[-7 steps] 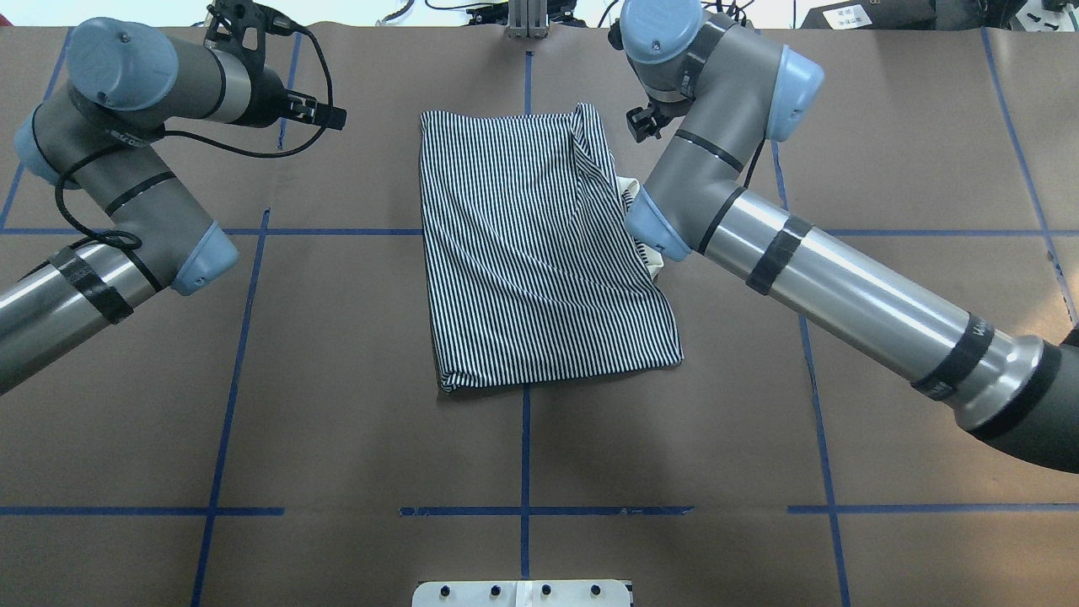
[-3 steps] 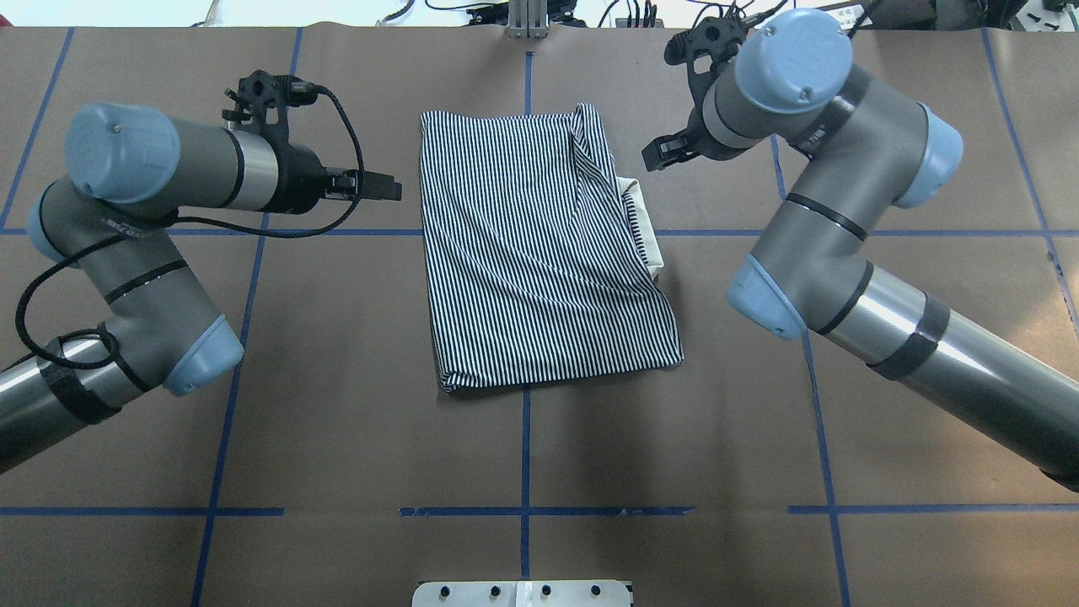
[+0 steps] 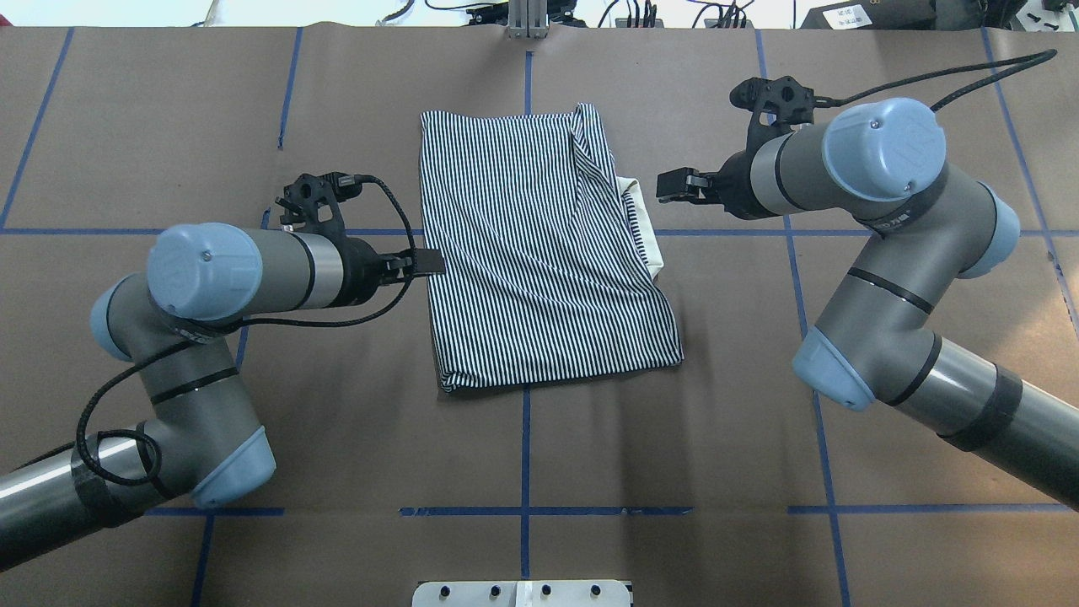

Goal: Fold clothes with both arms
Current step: 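Position the left gripper at the shirt's near edge while the right gripper hovers, then lower the right gripper to the shirt's near corner and grasp it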

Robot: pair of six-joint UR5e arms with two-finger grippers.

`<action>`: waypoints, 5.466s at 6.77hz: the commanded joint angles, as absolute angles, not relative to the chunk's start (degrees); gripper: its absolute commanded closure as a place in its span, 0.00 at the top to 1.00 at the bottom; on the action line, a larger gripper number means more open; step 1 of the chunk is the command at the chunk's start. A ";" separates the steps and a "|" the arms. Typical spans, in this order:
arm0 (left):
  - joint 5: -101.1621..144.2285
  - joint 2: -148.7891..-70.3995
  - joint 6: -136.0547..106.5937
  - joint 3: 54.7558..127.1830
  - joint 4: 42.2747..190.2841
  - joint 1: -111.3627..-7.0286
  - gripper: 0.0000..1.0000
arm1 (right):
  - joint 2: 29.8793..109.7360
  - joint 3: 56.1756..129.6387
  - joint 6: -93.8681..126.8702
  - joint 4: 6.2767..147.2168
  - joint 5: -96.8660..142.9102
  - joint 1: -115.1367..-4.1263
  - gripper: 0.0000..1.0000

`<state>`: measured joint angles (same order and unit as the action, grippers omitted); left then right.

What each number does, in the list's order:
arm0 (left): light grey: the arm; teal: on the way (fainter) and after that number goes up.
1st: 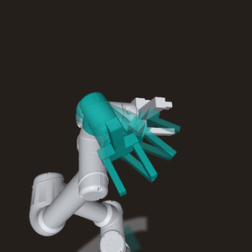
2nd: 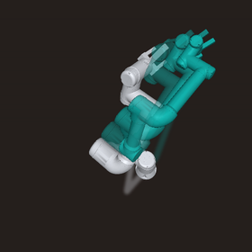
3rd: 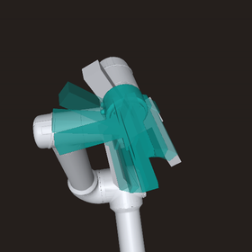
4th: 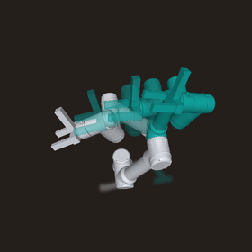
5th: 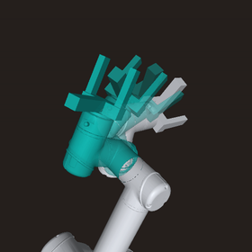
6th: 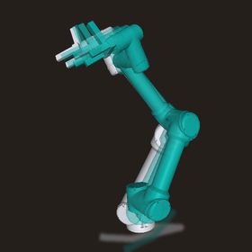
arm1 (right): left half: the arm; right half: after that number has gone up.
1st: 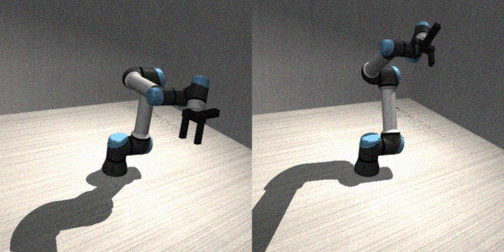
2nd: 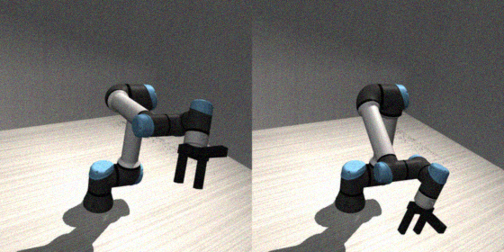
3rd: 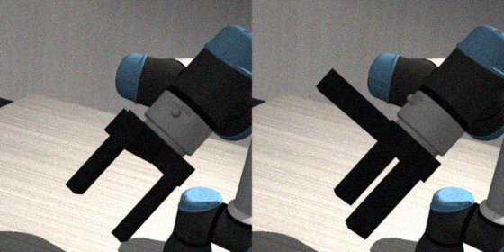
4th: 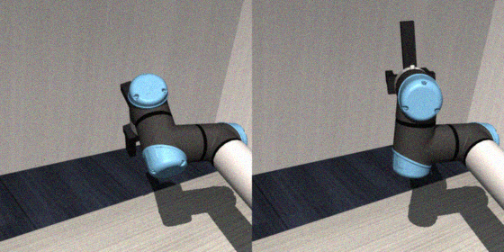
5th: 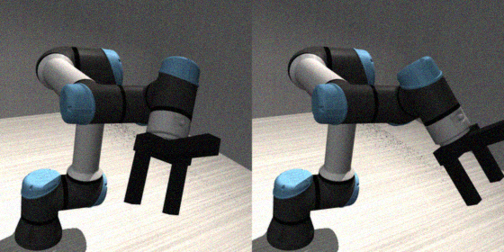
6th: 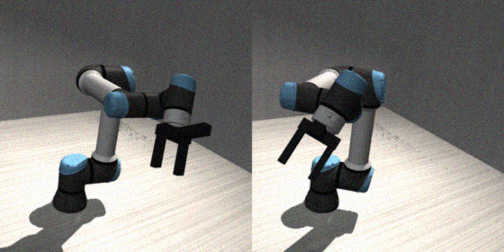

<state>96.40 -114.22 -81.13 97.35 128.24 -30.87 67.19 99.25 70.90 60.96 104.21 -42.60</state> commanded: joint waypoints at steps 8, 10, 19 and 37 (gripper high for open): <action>91.85 -117.86 -85.17 97.74 114.43 -20.40 0.66 | 69.52 99.75 73.92 59.50 103.80 -41.84 1.00; 91.85 -117.86 -85.17 97.73 114.43 -20.13 0.66 | 69.87 99.76 73.92 59.50 103.80 -41.84 1.00; 89.74 -116.11 -84.64 99.31 114.43 -20.83 0.00 | 69.78 102.55 87.38 60.20 94.08 -32.04 0.85; 89.82 -116.02 -84.73 100.55 114.61 -20.74 0.00 | 57.04 95.45 113.38 87.54 88.86 -21.71 0.00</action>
